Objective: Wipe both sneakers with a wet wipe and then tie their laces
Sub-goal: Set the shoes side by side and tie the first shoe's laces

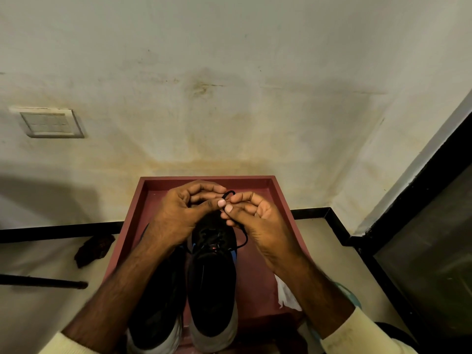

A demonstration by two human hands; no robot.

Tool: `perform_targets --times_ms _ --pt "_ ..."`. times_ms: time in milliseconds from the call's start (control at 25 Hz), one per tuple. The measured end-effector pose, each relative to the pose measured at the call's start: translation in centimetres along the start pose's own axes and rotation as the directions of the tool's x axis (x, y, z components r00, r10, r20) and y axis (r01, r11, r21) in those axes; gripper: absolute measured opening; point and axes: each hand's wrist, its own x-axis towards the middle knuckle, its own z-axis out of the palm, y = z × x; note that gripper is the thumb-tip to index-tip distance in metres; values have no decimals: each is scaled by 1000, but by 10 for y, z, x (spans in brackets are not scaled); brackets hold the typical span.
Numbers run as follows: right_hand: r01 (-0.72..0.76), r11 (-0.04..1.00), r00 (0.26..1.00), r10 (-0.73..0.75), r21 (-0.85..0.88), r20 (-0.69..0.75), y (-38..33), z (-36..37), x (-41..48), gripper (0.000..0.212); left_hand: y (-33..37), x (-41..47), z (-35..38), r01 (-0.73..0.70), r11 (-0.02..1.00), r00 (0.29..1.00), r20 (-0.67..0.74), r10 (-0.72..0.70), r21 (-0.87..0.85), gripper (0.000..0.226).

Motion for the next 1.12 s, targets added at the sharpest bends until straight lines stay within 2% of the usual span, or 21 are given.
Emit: perform_targets --times_ms 160,320,520,760,840,1000,1120 --pt "38 997 999 -36 -71 26 2 2 -1 27 0 -1 2 -89 994 993 -75 94 61 23" --pt "58 995 998 -56 -76 28 7 4 1 24 6 -3 12 -188 982 977 -104 184 -29 25" --pt "68 997 997 -69 28 46 2 6 0 23 11 -1 20 -257 961 952 -197 234 -99 26" --pt "49 994 996 -56 100 76 -1 9 -4 27 11 -3 22 -291 957 921 -274 279 -3 24" --pt "42 996 996 -48 76 79 -2 10 -5 31 11 -4 22 -286 957 923 -255 290 53 22" --pt "21 994 997 -28 104 70 -1 9 -5 31 9 -6 24 -275 933 949 -89 302 233 20" --pt "-3 990 996 -10 139 92 0 7 -4 32 8 -7 22 -262 929 953 -79 291 262 17"
